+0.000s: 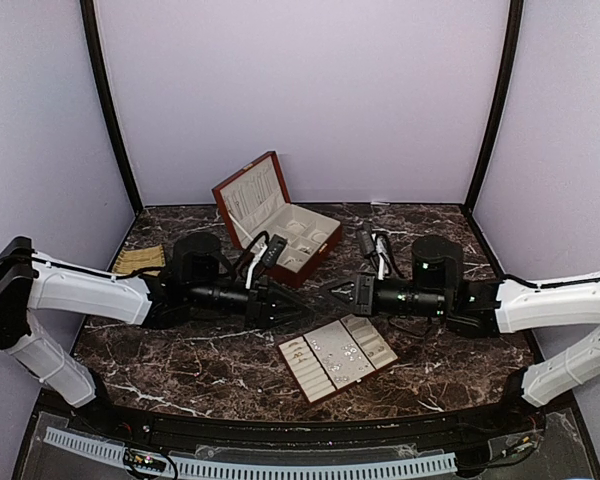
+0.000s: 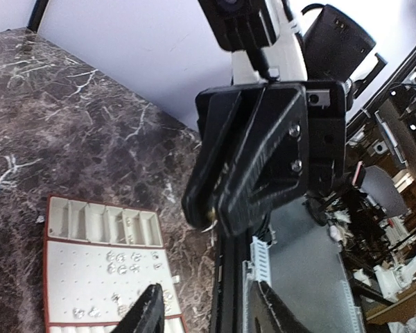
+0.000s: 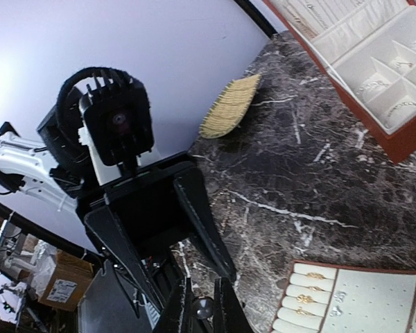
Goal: Organize the mixed jewelry
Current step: Pass from the left arm to the right, then insert the earring into the earring holder.
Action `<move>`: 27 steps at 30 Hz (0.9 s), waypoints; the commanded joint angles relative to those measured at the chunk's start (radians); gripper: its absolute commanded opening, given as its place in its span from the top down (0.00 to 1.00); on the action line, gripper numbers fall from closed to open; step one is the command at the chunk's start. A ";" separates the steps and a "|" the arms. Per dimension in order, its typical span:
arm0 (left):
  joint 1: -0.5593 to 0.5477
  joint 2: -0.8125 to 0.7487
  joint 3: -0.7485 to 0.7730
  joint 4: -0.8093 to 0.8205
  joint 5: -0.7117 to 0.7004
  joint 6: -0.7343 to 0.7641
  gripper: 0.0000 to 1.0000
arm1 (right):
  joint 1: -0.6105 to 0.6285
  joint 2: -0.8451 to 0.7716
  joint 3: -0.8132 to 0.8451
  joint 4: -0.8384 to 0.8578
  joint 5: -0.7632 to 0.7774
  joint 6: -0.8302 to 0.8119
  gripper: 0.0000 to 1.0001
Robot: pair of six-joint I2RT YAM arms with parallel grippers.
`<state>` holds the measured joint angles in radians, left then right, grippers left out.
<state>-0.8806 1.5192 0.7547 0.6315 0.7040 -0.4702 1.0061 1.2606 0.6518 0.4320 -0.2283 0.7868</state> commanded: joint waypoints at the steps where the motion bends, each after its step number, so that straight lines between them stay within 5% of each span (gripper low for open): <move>1: 0.003 -0.122 -0.040 -0.185 -0.126 0.104 0.50 | 0.005 -0.019 0.096 -0.331 0.141 -0.126 1.00; 11: 0.020 -0.020 0.034 -0.579 -0.318 0.132 0.46 | 0.087 0.153 0.235 -0.629 0.319 -0.142 1.00; 27: 0.022 0.140 0.103 -0.682 -0.316 0.110 0.46 | 0.141 0.355 0.303 -0.650 0.376 -0.101 1.00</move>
<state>-0.8612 1.6554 0.8318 -0.0097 0.3916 -0.3607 1.1374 1.6016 0.9222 -0.2081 0.1127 0.6853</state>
